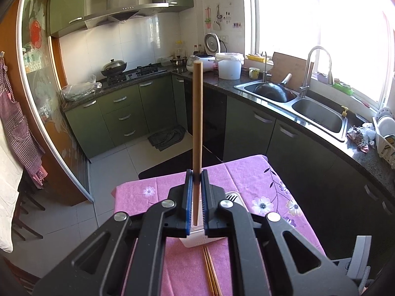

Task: Organize utensils
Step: 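Lift both chopsticks over the white holder, drop them in, open both tools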

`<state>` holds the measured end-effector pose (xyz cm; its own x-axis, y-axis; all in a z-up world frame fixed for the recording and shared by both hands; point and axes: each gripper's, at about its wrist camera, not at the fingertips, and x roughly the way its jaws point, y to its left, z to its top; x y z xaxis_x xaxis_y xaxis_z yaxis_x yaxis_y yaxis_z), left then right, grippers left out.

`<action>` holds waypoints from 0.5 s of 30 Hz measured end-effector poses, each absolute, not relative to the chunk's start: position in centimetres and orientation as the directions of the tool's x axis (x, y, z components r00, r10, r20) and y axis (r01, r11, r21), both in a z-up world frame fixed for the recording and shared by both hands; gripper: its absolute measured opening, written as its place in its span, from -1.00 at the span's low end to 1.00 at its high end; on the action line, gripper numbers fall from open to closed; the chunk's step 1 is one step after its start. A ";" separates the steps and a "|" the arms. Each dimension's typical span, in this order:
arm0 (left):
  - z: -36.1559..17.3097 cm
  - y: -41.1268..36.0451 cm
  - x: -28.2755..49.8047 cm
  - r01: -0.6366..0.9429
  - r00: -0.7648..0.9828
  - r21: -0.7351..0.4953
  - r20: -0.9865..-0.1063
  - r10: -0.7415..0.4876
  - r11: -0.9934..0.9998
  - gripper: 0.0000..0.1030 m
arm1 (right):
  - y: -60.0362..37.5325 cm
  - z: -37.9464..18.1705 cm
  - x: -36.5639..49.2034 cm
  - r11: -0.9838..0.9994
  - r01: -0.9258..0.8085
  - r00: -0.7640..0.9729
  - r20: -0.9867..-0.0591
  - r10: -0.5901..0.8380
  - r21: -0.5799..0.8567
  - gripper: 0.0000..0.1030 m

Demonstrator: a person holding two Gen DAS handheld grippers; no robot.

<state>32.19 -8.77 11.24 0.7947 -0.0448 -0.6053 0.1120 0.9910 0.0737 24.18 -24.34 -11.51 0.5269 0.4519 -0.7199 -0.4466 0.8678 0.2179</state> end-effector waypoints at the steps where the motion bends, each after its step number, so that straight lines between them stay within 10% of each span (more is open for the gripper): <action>1: 10.7 -8.8 32.5 0.107 0.792 0.077 -0.610 -0.038 0.991 -0.87 | -24.4 -11.5 24.2 0.867 -0.446 0.525 -0.720 0.454 0.221 -0.86; 15: 1.7 -9.0 34.4 0.114 0.705 0.083 -0.708 -0.022 0.990 -0.87 | -24.2 -6.0 23.7 0.837 -0.492 0.559 -0.652 0.513 0.237 -0.86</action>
